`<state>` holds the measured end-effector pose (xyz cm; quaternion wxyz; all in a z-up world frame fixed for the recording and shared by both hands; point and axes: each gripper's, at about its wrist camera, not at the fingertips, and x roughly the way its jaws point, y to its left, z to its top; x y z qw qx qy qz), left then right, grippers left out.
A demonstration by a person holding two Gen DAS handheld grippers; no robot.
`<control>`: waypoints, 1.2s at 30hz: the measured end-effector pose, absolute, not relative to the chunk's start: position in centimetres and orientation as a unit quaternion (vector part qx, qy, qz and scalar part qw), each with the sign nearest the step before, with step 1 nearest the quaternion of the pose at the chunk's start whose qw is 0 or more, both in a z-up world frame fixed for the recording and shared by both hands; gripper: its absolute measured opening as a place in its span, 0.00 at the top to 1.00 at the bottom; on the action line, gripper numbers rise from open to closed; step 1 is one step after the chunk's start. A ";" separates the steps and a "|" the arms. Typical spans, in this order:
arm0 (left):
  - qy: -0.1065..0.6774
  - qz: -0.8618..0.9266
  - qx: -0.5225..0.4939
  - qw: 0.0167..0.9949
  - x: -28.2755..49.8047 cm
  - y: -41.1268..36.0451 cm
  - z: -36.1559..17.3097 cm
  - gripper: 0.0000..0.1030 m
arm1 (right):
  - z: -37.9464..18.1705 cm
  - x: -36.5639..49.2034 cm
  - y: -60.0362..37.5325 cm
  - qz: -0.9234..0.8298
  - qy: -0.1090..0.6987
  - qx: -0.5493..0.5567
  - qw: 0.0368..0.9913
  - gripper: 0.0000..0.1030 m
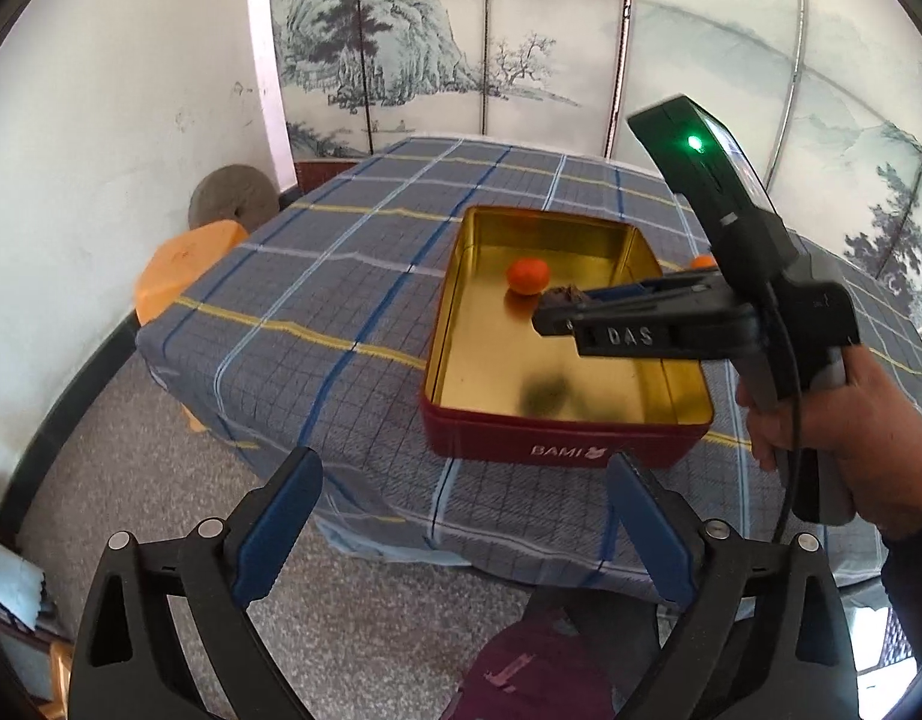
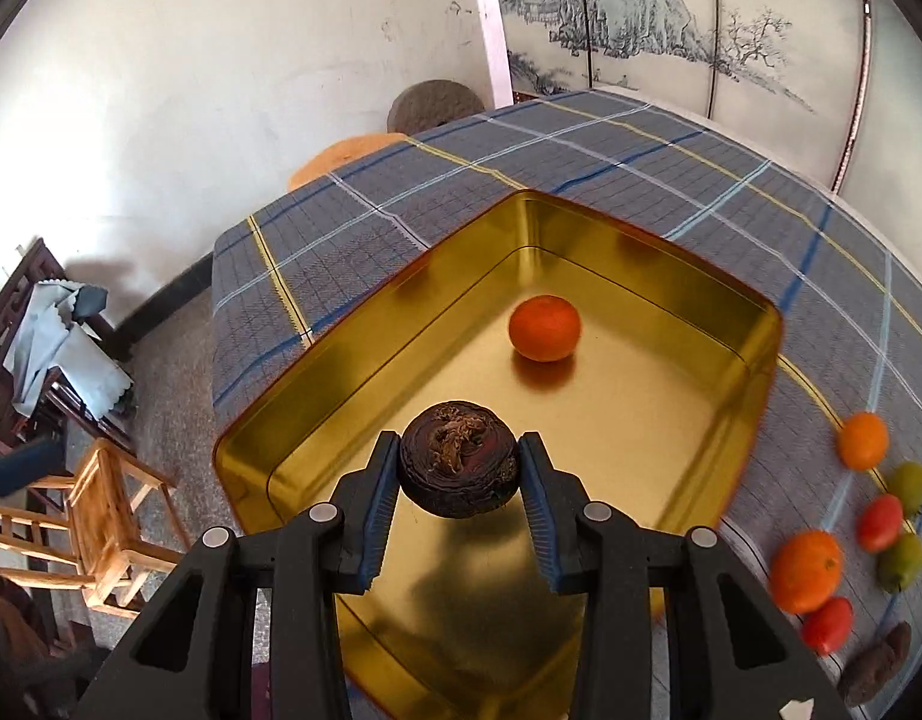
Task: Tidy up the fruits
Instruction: 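Lower the brown fruit into the gold tin and open the right tool, then withdraw the right tool from the tin toward the loose fruits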
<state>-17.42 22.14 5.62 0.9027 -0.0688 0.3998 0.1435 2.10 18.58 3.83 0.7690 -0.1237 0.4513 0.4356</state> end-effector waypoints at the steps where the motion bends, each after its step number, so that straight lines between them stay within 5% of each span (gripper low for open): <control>1: 0.402 0.144 -0.072 0.902 -17.5 22.2 5.5 0.07 | 3.7 2.2 19.1 0.433 0.453 -0.127 0.768 0.64; 22: 0.420 0.152 -0.049 0.893 -17.8 21.8 4.6 0.07 | 4.0 3.5 23.3 0.408 0.470 -0.124 0.773 0.63; 26: 0.421 0.153 -0.043 0.893 -17.9 21.5 4.6 0.07 | 4.9 3.4 22.9 0.411 0.455 -0.105 0.783 0.43; 36: 0.414 0.151 -0.021 0.897 -17.9 20.5 5.1 0.07 | 9.0 1.5 18.4 0.426 0.373 -0.051 0.823 0.35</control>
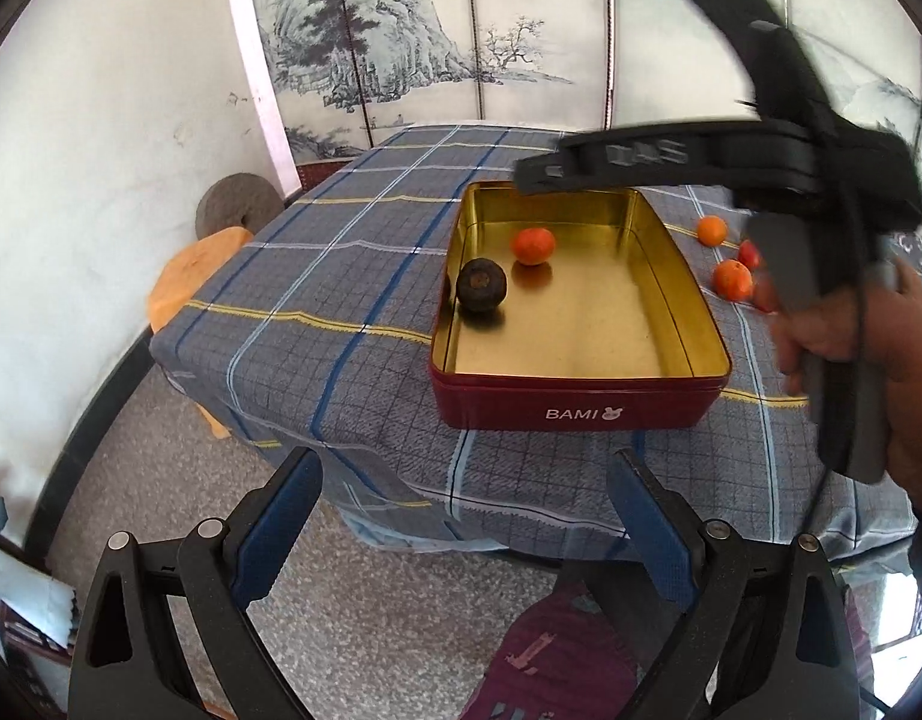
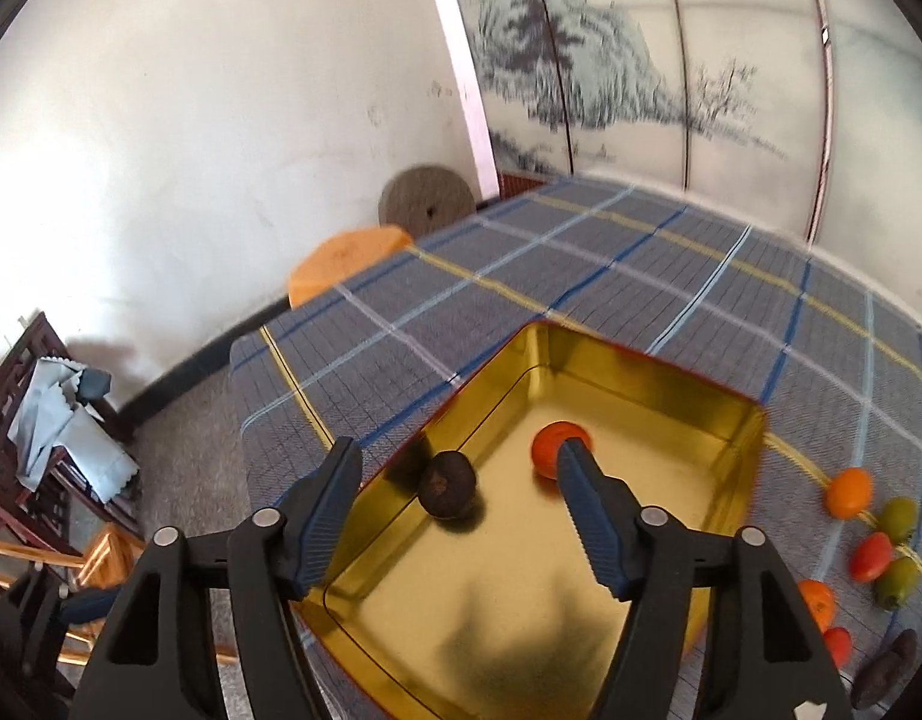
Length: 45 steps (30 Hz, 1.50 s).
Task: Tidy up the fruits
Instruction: 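Withdraw the right tool from the tin toward the loose fruits, then grasp the large orange beside the red tomato with the left tool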
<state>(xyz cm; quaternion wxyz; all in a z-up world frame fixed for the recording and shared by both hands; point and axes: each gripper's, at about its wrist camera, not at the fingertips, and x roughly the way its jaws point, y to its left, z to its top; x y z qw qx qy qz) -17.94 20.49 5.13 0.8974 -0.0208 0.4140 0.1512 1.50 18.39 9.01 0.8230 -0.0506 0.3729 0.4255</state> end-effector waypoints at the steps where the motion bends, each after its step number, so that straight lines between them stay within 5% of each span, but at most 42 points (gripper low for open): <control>1: 0.414 0.151 -0.018 0.898 -17.9 20.3 5.1 0.07 | 9.2 1.1 17.6 0.423 0.365 -0.051 0.828 0.34; 21: 0.414 0.011 0.064 0.908 -14.8 12.6 6.7 0.07 | 1.6 1.6 -12.8 0.113 0.413 -0.044 0.902 0.25; 29: 0.442 -0.101 0.075 0.888 -6.1 8.7 7.0 0.08 | -0.1 1.9 -21.9 0.074 0.417 0.080 0.902 0.21; 31: 0.453 -0.117 0.082 0.880 -2.7 7.9 6.8 0.14 | -0.2 2.0 -22.5 0.081 0.419 0.104 0.898 0.21; 33: 0.468 -0.130 0.088 0.870 0.0 7.4 6.2 0.35 | 0.0 1.9 -22.5 0.089 0.413 0.113 0.899 0.20; 34: 0.482 -0.127 0.087 0.862 1.7 7.3 5.7 0.38 | 0.0 1.9 -22.5 0.093 0.411 0.114 0.900 0.19; 45: 0.578 -0.106 -0.051 0.808 10.4 8.8 0.0 0.38 | 0.3 1.6 -21.9 0.125 0.397 0.116 0.902 0.12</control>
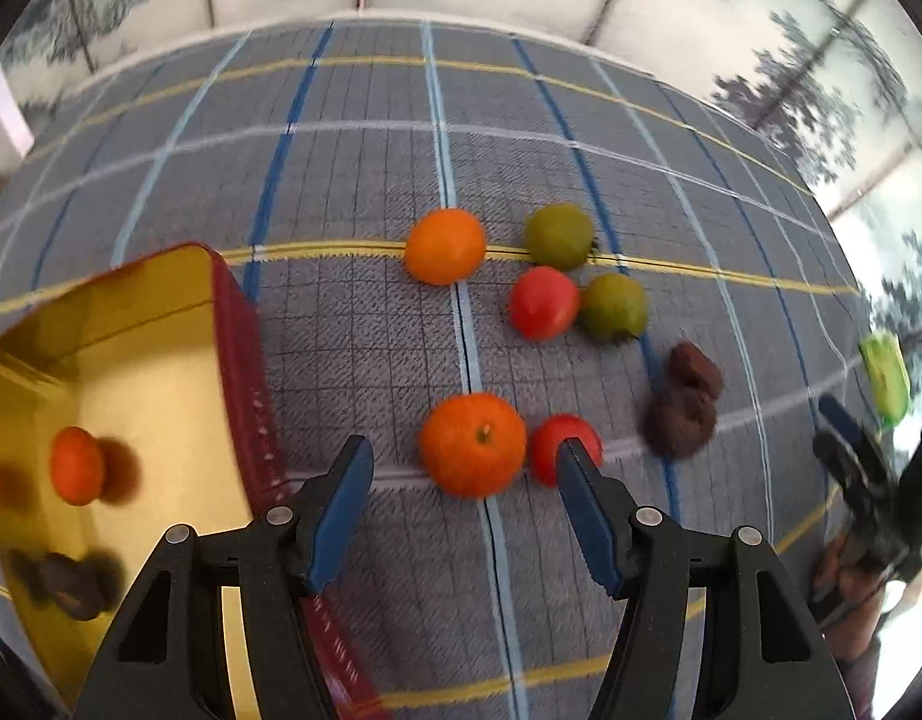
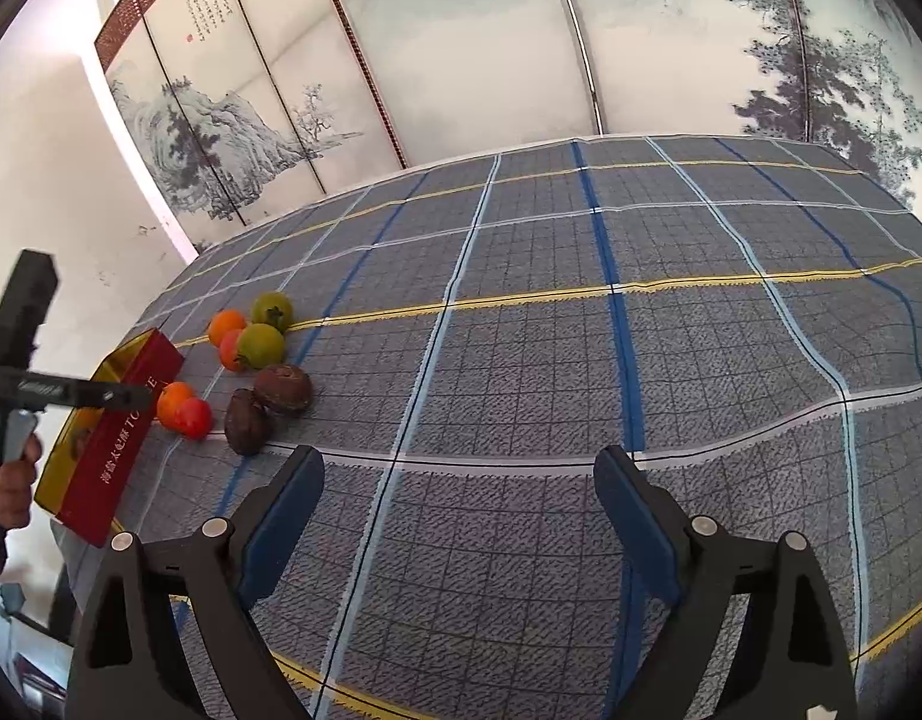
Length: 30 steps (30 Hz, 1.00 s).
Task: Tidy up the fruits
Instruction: 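Grasp the large orange beside the red tomato with the left tool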
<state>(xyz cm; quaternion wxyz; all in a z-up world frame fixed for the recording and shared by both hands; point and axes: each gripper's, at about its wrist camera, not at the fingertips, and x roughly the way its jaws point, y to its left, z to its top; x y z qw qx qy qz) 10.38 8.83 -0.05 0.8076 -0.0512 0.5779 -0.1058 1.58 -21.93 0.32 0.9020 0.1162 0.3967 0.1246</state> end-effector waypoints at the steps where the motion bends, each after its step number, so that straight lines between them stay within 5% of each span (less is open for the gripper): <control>1: 0.577 -0.100 -0.048 0.809 10.5 8.6 -0.3 0.38 | 0.3 1.6 -21.9 0.126 0.397 0.115 0.902 0.12; 8: 0.564 -0.090 -0.037 0.820 11.2 7.8 -0.6 0.39 | 0.3 1.7 -21.8 0.133 0.399 0.114 0.900 0.12; 11: 0.555 -0.077 -0.033 0.827 11.0 8.0 -0.6 0.53 | 0.2 1.7 -21.9 0.131 0.402 0.116 0.899 0.11; 28: 0.535 -0.095 -0.011 0.839 9.8 7.1 -0.7 0.50 | -0.1 1.8 -21.6 0.124 0.409 0.114 0.897 0.07; 30: 0.531 -0.098 -0.006 0.841 9.4 6.9 -0.6 0.59 | -0.1 1.8 -21.6 0.124 0.409 0.114 0.897 0.06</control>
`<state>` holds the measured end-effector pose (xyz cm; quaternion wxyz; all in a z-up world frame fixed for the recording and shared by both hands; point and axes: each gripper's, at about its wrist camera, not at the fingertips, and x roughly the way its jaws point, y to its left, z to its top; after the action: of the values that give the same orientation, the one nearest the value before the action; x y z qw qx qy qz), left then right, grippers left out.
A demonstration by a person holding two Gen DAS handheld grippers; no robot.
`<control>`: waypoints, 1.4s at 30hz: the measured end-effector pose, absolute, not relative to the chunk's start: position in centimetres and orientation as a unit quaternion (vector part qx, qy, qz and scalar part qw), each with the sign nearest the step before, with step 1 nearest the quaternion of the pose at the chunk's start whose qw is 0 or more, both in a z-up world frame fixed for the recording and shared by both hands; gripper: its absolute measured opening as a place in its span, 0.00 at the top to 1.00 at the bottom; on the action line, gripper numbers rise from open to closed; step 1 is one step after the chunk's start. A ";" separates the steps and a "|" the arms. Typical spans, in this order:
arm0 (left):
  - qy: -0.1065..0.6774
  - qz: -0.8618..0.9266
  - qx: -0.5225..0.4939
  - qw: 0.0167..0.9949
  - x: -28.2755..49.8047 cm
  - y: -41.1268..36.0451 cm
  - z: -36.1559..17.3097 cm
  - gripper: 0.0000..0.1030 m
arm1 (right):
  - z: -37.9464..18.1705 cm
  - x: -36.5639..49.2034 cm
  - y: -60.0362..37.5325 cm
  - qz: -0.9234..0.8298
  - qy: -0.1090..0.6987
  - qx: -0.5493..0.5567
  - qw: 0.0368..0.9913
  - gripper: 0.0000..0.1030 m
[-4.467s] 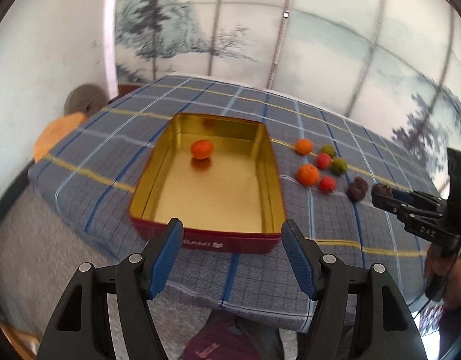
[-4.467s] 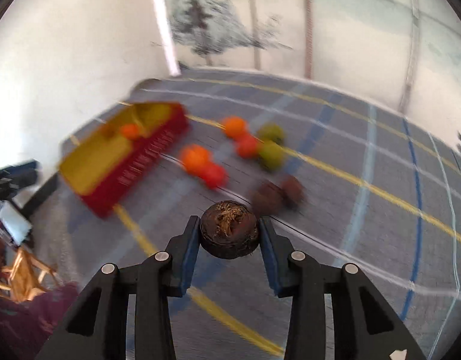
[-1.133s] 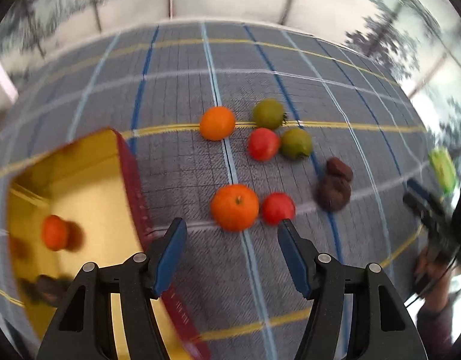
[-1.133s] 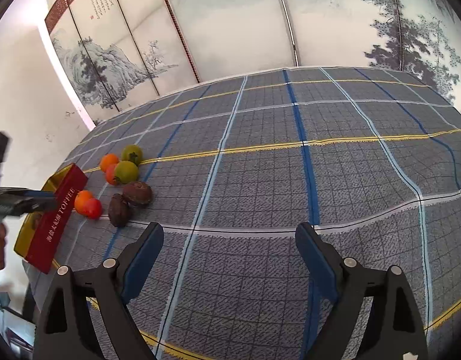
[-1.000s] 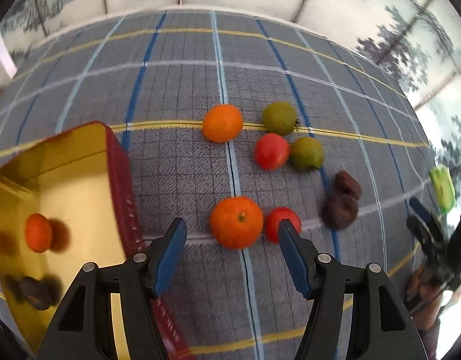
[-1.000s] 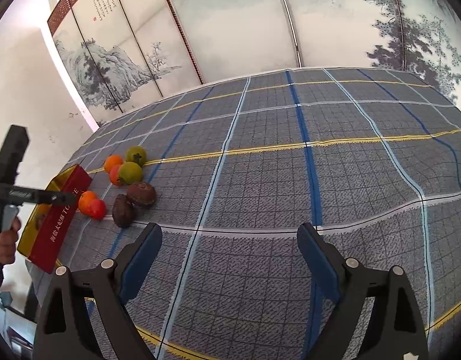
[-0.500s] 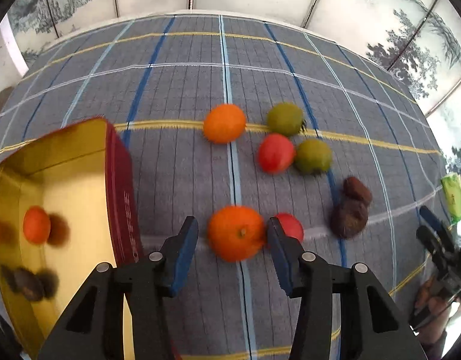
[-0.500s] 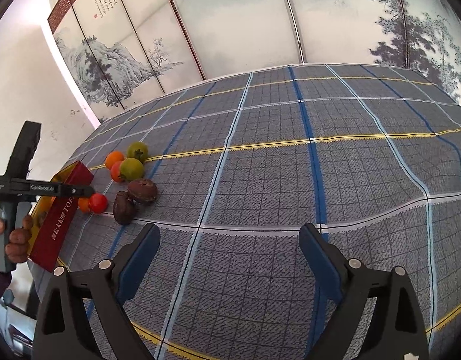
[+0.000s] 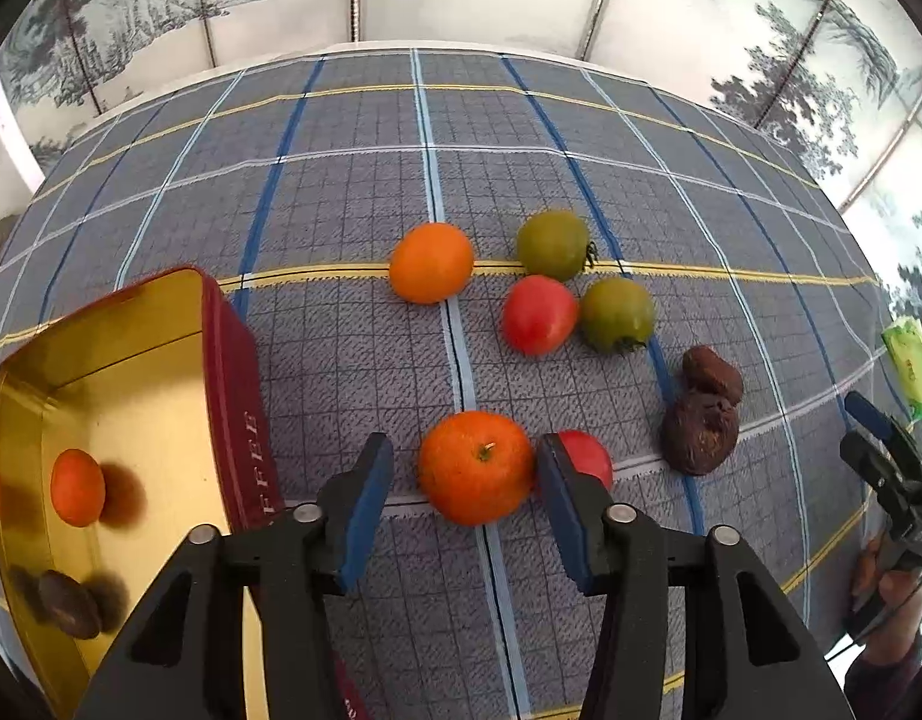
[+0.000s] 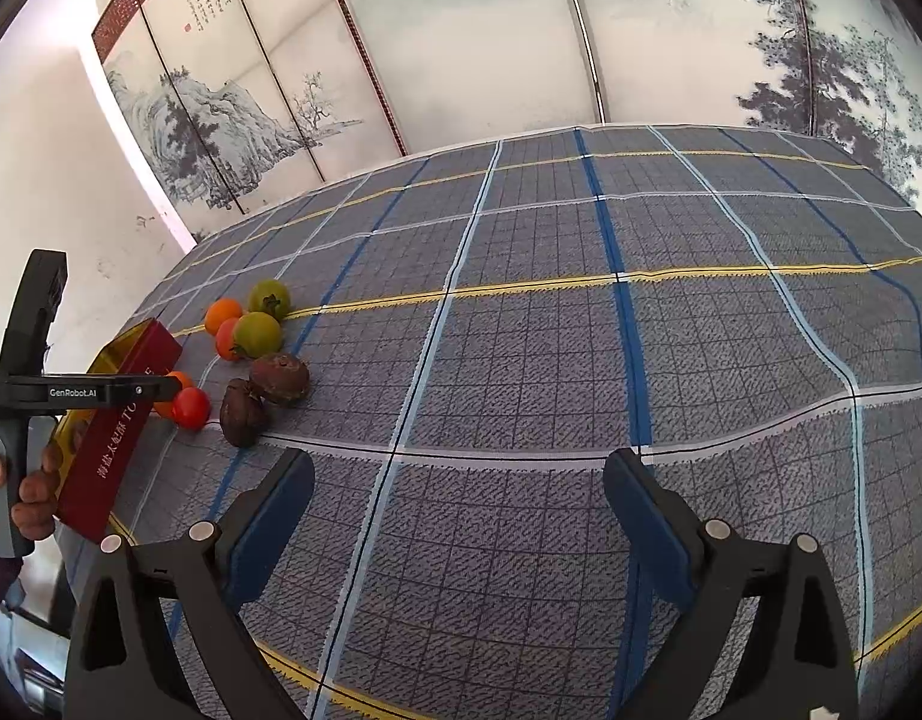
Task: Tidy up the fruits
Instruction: 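Grasp the large orange beside the red tomato with the left tool, then place the large orange in the tin with the left tool while the right tool grasps a red tomato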
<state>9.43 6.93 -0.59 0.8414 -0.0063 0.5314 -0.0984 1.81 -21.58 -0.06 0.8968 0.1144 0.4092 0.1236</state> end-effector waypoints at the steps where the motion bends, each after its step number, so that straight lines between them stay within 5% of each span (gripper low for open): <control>1: 0.527 -0.104 -0.002 0.843 9.1 6.7 -0.5 0.63 | -0.1 1.8 -21.6 0.123 0.410 0.115 0.896 0.06; 7: 0.516 -0.090 -0.028 0.852 6.5 6.7 -0.2 0.65 | -0.2 1.8 -21.6 0.122 0.414 0.117 0.894 0.05; 16: 0.433 -0.108 -0.046 0.894 -0.6 7.2 7.0 0.64 | 0.6 1.0 -21.1 0.142 0.390 0.105 0.904 0.05; 30: 0.417 -0.064 -0.089 0.902 -6.2 13.3 9.5 0.64 | 2.8 2.9 -2.8 0.359 0.378 -0.087 0.849 0.41; 36: 0.415 -0.042 -0.091 0.905 -7.4 15.8 9.4 0.64 | 0.0 6.2 0.4 0.333 0.419 -0.131 0.834 0.46; 40: 0.410 -0.026 -0.084 0.908 -7.8 16.9 9.0 0.64 | -0.7 7.0 1.0 0.319 0.433 -0.141 0.831 0.72; 42: 0.409 -0.019 -0.083 0.909 -7.8 17.5 8.7 0.64 | -0.1 6.7 0.8 0.324 0.433 -0.125 0.832 0.73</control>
<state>-7.81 17.45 8.69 0.9087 -0.0833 0.4086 -0.0194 6.70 0.76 -0.13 0.8315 -0.1253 0.4331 0.3245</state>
